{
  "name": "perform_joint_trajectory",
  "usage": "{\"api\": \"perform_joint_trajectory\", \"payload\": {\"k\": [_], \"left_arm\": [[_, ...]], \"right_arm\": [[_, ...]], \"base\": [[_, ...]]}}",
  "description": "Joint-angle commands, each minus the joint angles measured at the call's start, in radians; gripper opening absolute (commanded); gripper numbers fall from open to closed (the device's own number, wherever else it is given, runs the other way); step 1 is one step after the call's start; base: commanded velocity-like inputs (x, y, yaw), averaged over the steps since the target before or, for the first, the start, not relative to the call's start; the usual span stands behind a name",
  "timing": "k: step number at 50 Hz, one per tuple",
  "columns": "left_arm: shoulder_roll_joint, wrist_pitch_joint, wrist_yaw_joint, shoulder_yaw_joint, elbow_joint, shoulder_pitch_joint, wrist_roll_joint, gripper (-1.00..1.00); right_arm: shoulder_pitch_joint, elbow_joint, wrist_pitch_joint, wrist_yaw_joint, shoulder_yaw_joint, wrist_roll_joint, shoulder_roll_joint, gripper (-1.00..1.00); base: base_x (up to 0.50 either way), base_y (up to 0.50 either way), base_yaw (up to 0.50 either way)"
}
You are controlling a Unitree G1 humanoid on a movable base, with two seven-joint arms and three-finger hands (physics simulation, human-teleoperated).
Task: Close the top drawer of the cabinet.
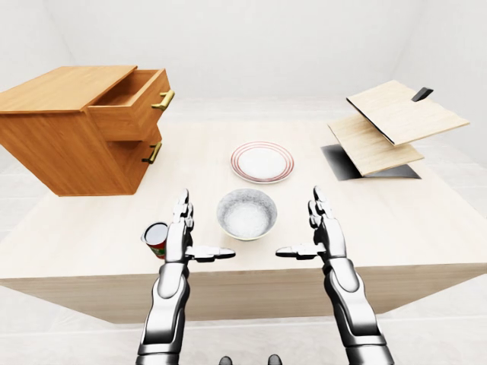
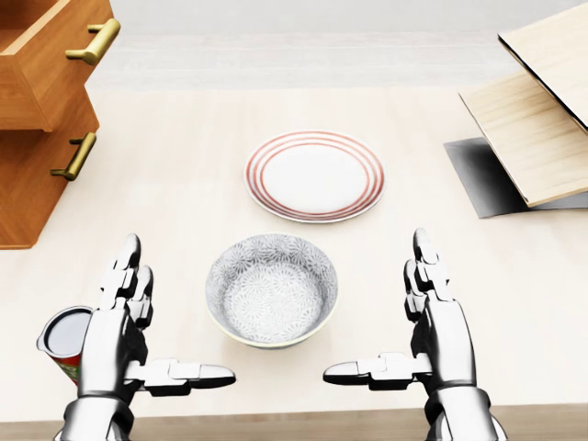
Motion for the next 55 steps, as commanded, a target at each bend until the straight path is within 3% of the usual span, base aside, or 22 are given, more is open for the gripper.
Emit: {"api": "perform_joint_trajectory", "payload": {"k": [1,4,7,8,9,10,14,16,19,21,30,31,55], "left_arm": [[0.014,-0.007,-0.006,0.041,-0.013,-0.002,-0.021,1.0],[0.008,-0.01,-0.006,0.039,-0.016,0.002,-0.028,1.0],[0.01,-0.003,-0.007,0.052,-0.046,0.013,-0.054,1.0],[-0.01,0.036,0.012,0.08,-0.083,0.017,-0.108,1.0],[0.015,0.047,0.007,0.062,-0.139,0.02,-0.074,1.0],[0.014,0.085,0.023,0.066,-0.201,0.022,-0.075,1.0],[0.04,0.085,0.02,0.08,-0.431,-0.014,-0.096,1.0],[0.061,0.085,0.027,0.104,-0.506,-0.058,-0.09,1.0],[0.083,0.085,0.03,0.129,-0.609,-0.11,-0.099,1.0],[0.08,0.085,0.034,0.154,-0.64,-0.136,-0.123,1.0],[0.102,0.085,0.042,0.155,-0.731,-0.193,-0.094,1.0],[0.095,0.085,0.078,0.175,-0.721,-0.202,-0.073,1.0],[0.152,0.085,0.089,0.221,-0.765,-0.272,-0.113,1.0]], "right_arm": [[0.005,-0.01,0.004,0.021,-0.022,0.017,-0.01,1.0],[0.011,-0.013,-0.005,0.024,-0.02,0.015,-0.009,1.0],[0.024,-0.06,0.015,0.036,-0.023,0.038,-0.006,1.0],[0.024,-0.074,0.023,0.037,-0.026,0.042,-0.006,1.0],[0.027,-0.13,0.063,0.03,-0.028,0.041,-0.01,1.0],[0.03,-0.191,0.087,0.033,-0.039,0.079,-0.002,1.0],[0.033,-0.3,0.087,0.031,-0.029,0.015,-0.038,1.0],[0.018,-0.372,0.087,0.038,-0.069,0.089,-0.023,1.0],[0.006,-0.474,0.087,0.037,-0.078,0.092,-0.036,1.0],[-0.034,-0.549,0.087,0.023,-0.129,0.167,-0.028,1.0],[-0.069,-0.655,0.087,0.01,-0.144,0.171,-0.058,1.0],[-0.086,-0.666,0.087,-0.003,-0.159,0.168,-0.058,1.0],[-0.141,-0.822,0.087,-0.012,-0.157,0.173,-0.094,1.0]], "base": [[0.0,0.0,0.0],[0.0,0.0,0.0],[0.0,0.0,0.0],[0.0,0.0,0.0],[0.0,0.0,0.0],[0.0,0.0,0.0],[0.0,0.0,0.0],[0.0,0.0,0.0],[0.0,0.0,0.0],[0.0,0.0,0.0],[0.0,0.0,0.0],[0.0,0.0,0.0],[0.0,0.0,0.0]]}}
